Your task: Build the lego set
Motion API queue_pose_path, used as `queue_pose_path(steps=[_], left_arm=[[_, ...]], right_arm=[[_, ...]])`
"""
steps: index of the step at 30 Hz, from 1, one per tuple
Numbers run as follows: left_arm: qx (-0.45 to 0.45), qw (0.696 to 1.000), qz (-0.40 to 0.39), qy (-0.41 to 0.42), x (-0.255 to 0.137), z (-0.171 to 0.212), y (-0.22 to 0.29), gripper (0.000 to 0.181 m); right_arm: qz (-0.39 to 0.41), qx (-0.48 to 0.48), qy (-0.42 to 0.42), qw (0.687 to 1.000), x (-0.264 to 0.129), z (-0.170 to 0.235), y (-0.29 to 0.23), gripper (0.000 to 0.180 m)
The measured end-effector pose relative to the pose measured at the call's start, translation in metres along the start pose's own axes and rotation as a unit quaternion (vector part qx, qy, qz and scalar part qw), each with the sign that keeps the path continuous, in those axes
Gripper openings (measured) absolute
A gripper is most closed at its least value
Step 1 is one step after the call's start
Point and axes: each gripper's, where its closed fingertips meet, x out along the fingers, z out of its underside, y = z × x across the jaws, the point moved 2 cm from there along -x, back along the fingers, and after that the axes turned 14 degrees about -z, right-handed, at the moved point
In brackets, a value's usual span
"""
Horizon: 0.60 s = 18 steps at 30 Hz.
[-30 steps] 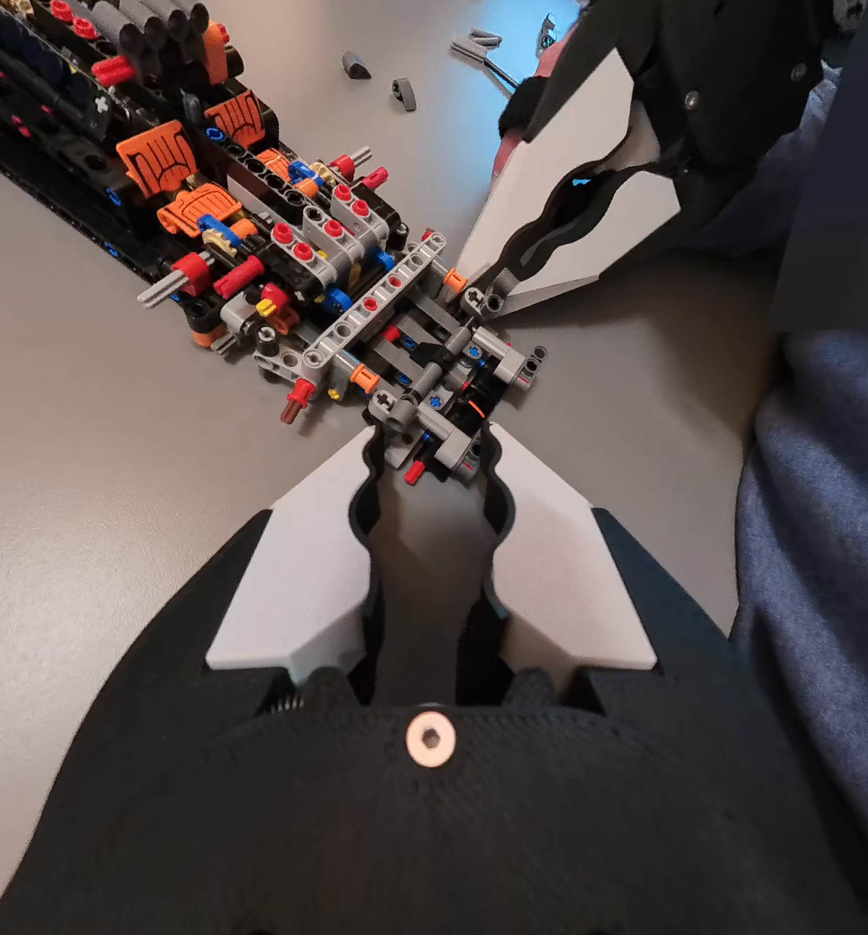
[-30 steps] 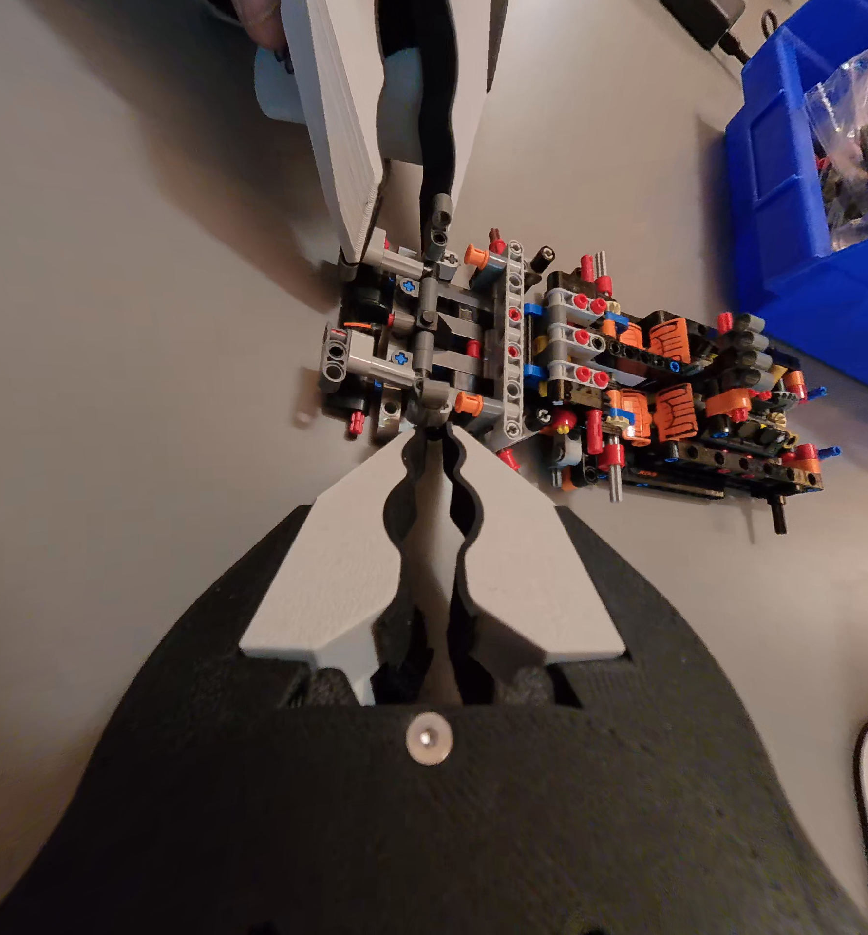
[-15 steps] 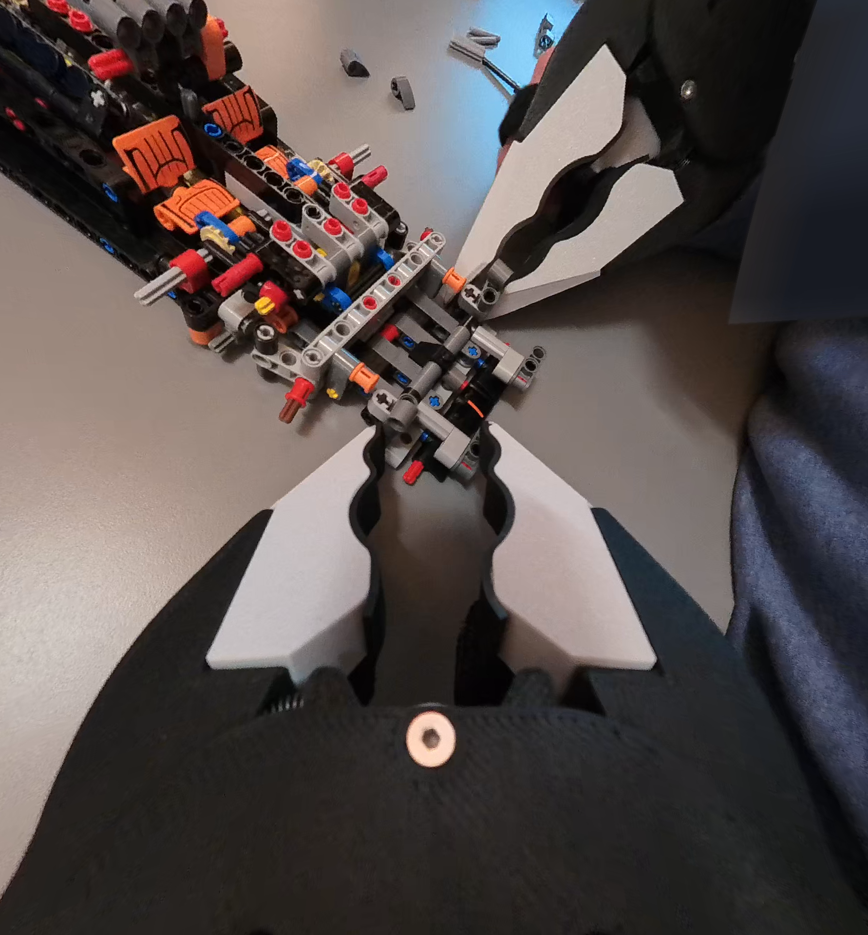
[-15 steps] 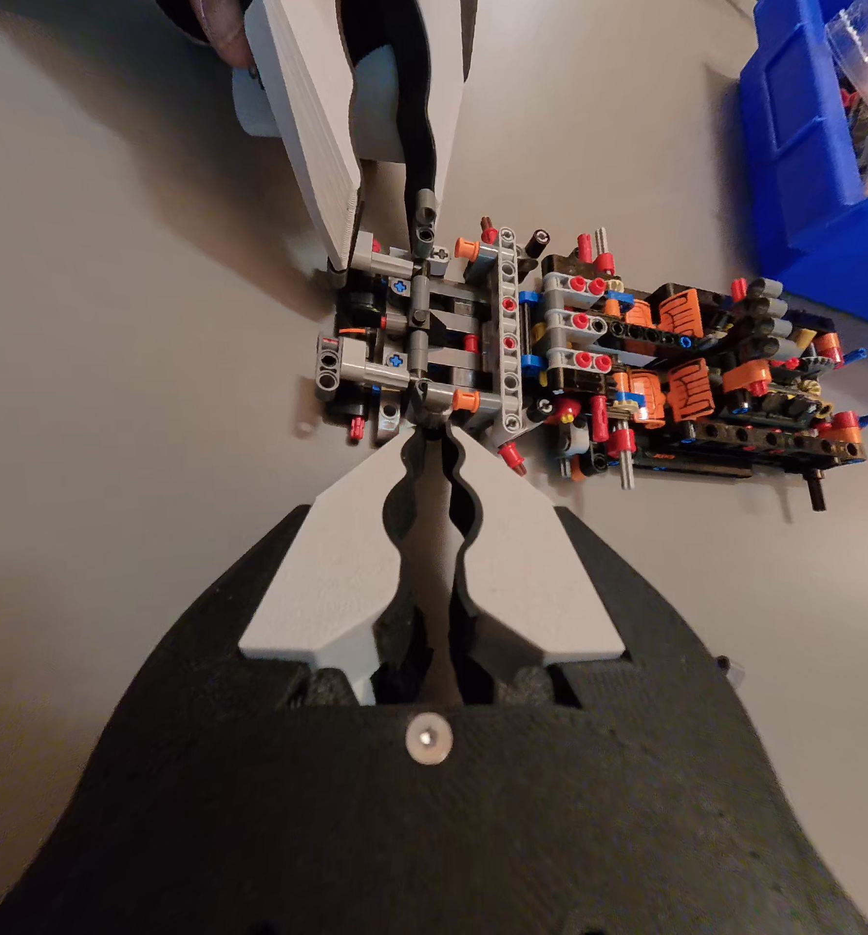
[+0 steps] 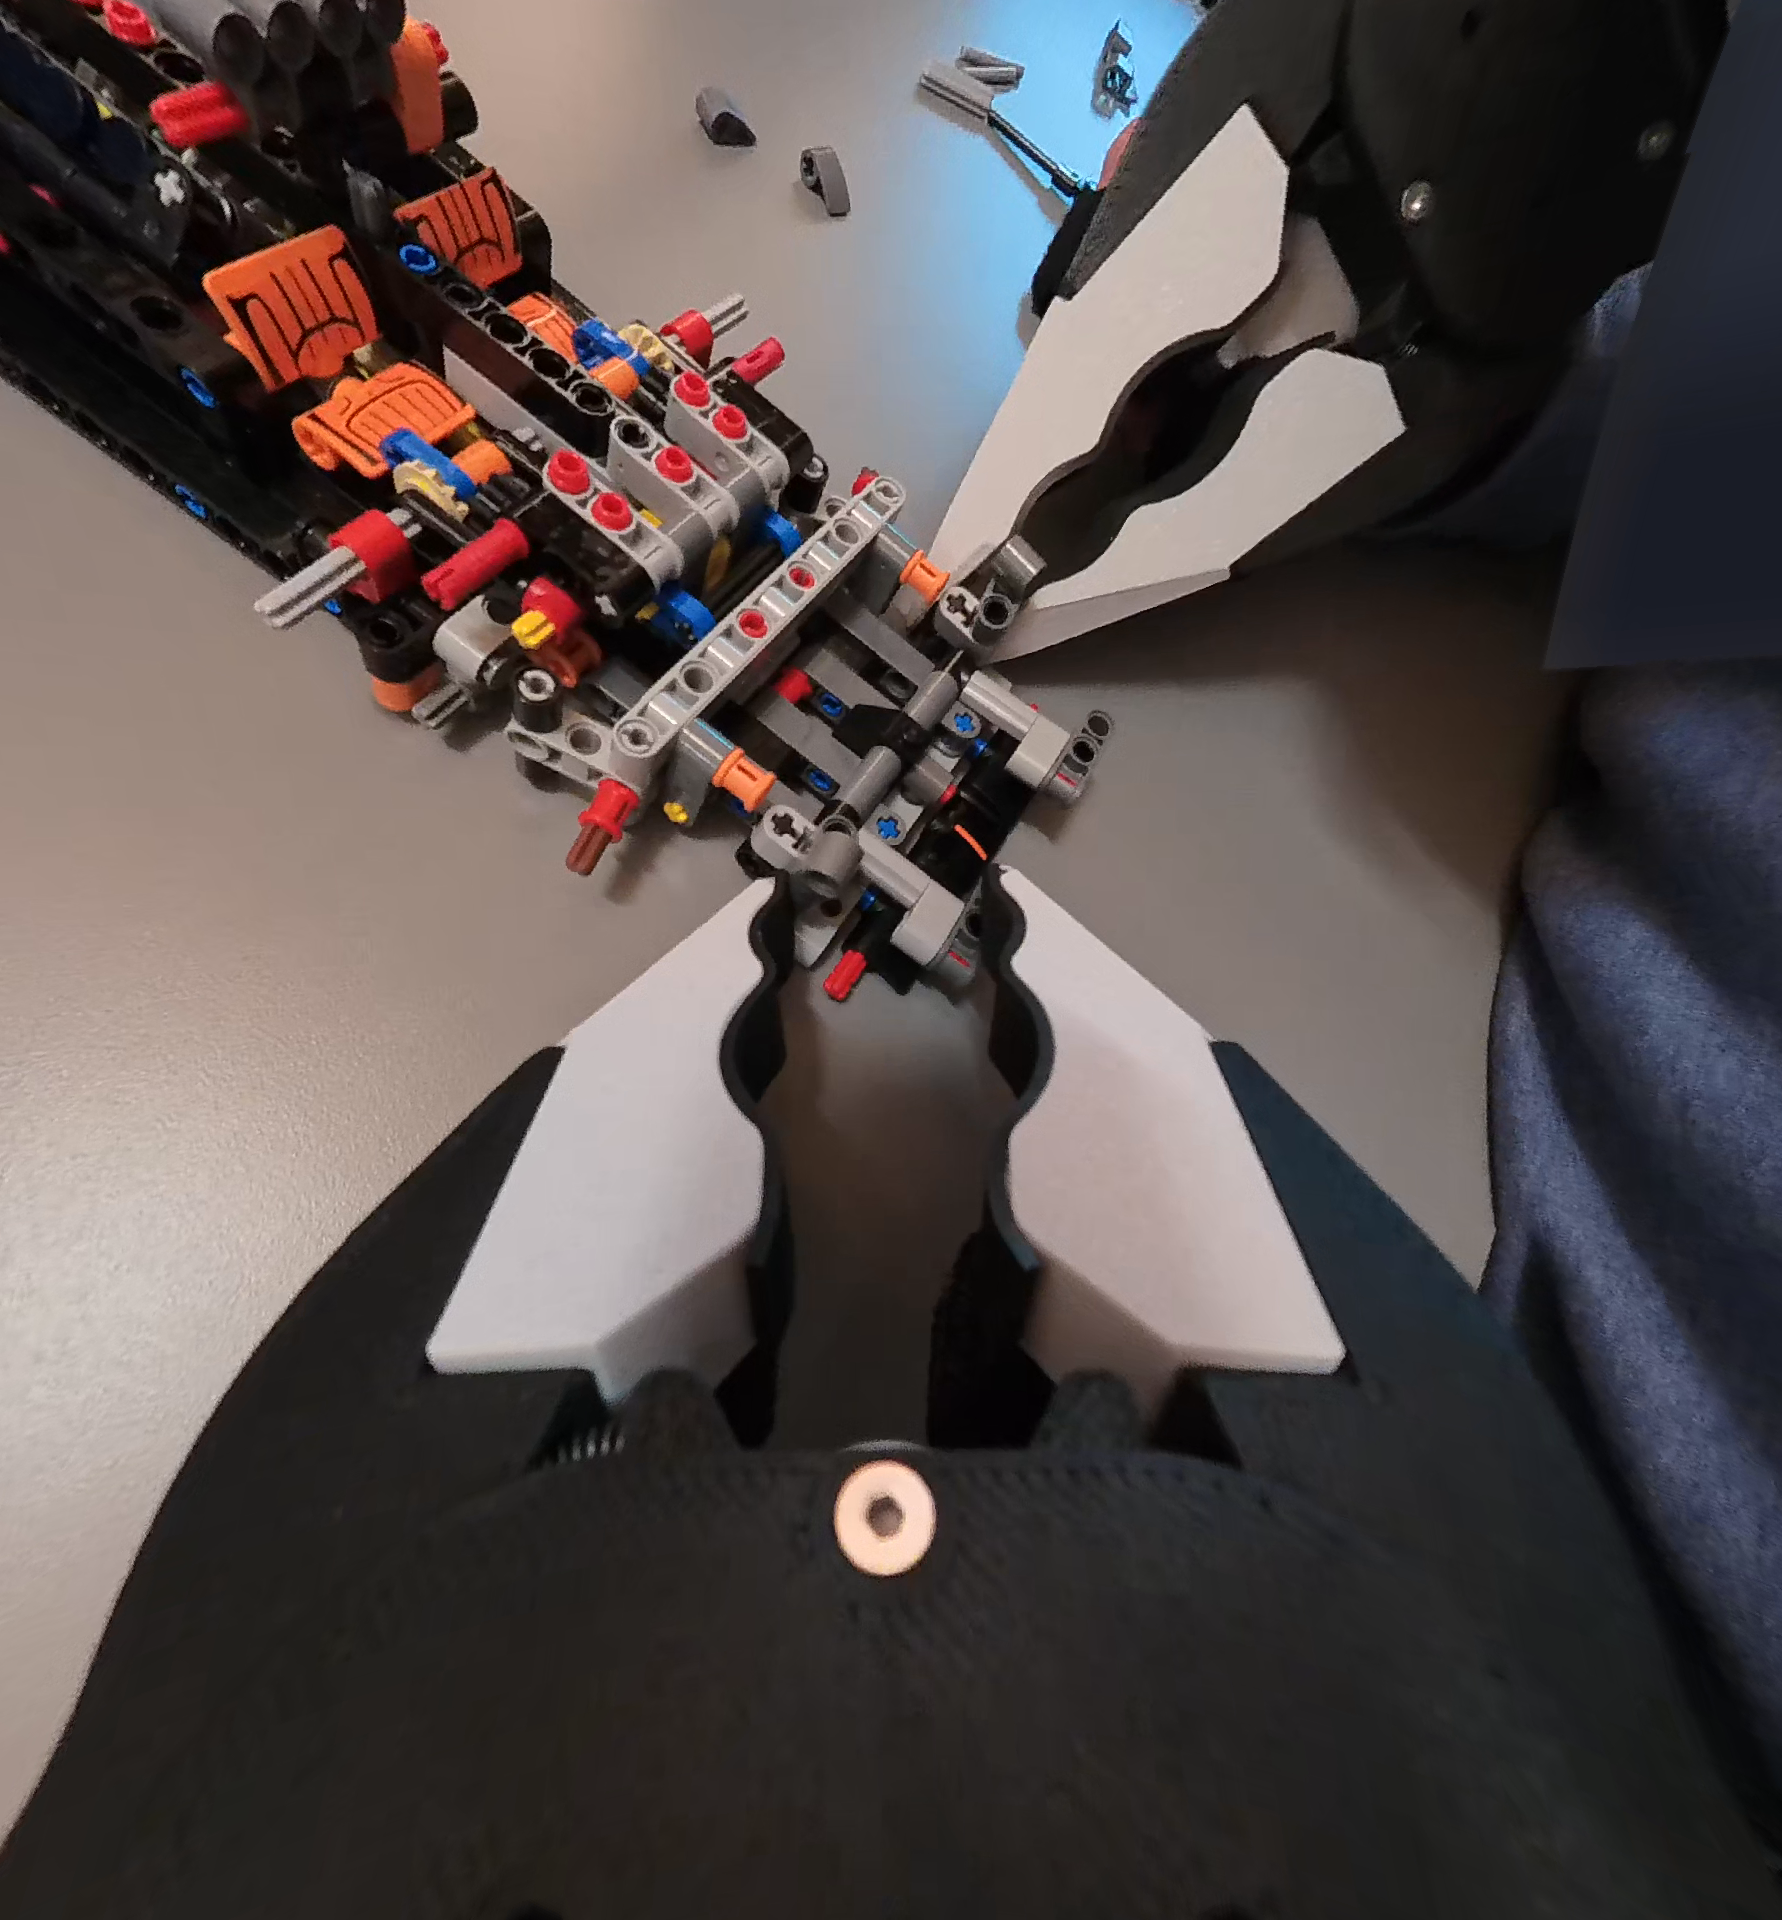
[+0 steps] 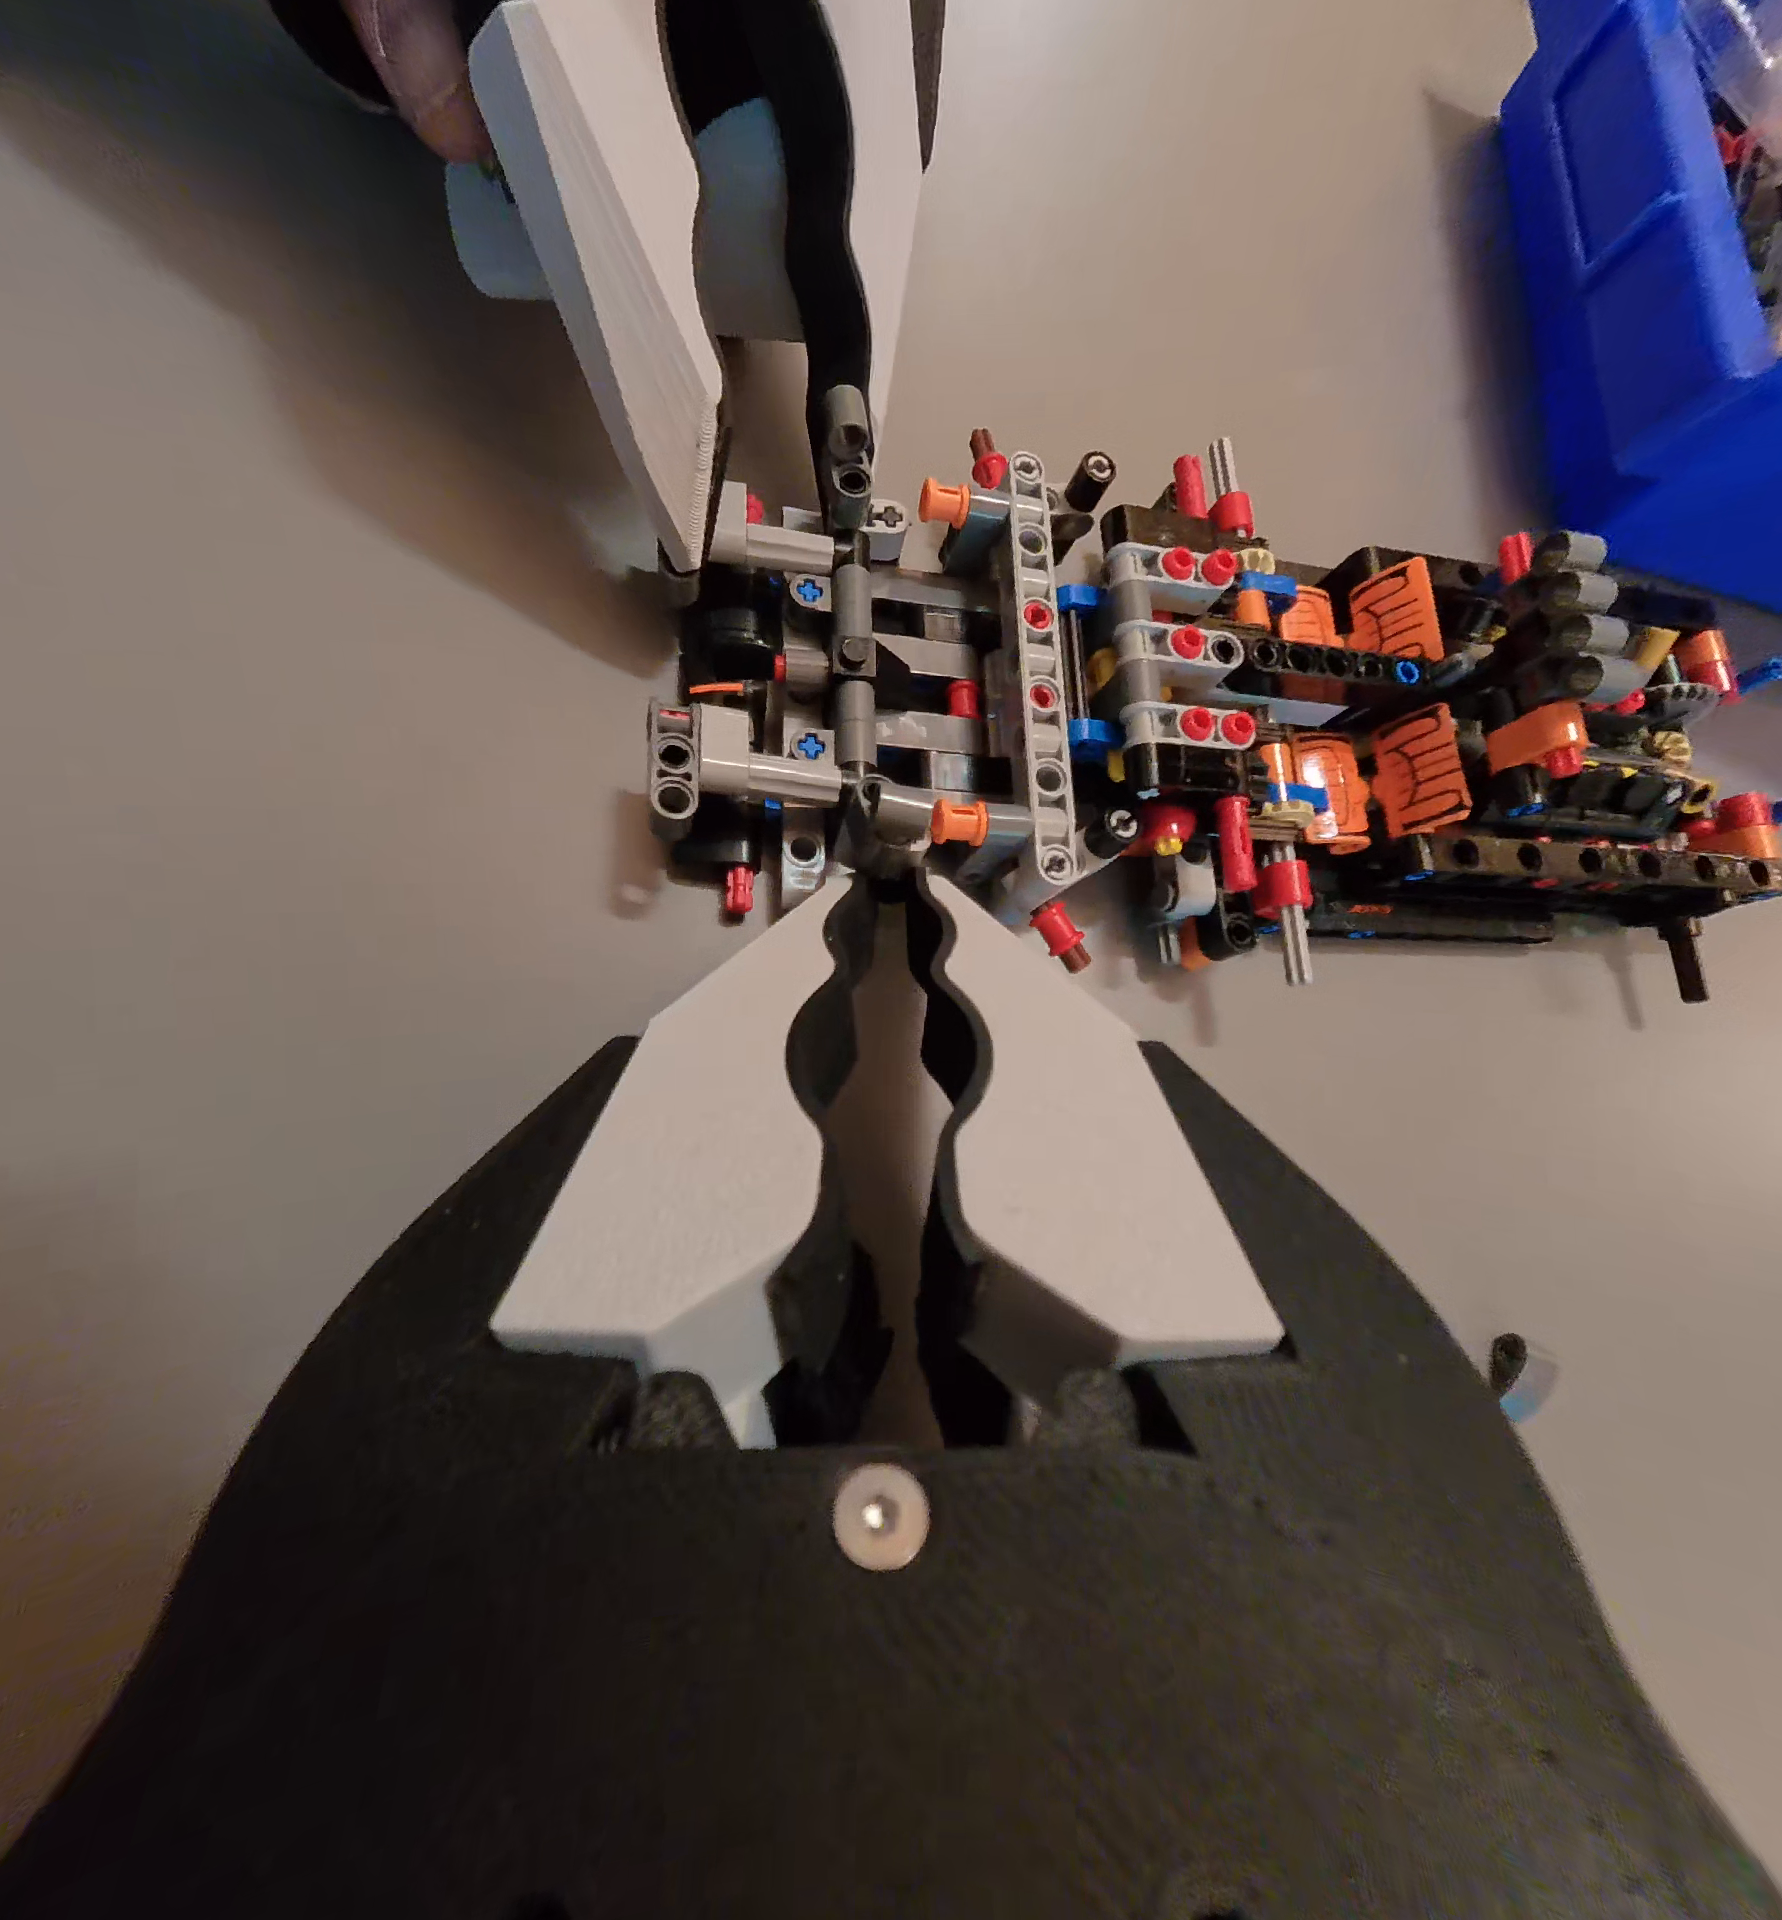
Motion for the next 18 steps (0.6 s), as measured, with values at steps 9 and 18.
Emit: queue_pose_path(steps=[9,18], left_arm=[[-0.001,1.0,0.006,-0.002,0.0009,-0.0004,0.0006,0.033],[0.001,1.0,0.005,-0.004,0.002,0.0001,0.0027,0.032]], right_arm=[[0.011,-0.032,-0.005,0.999,-0.0003,0.0003,0.0003,0.005],[0.014,-0.089,-0.007,0.996,-0.0006,0.0012,-0.0011,0.004]])
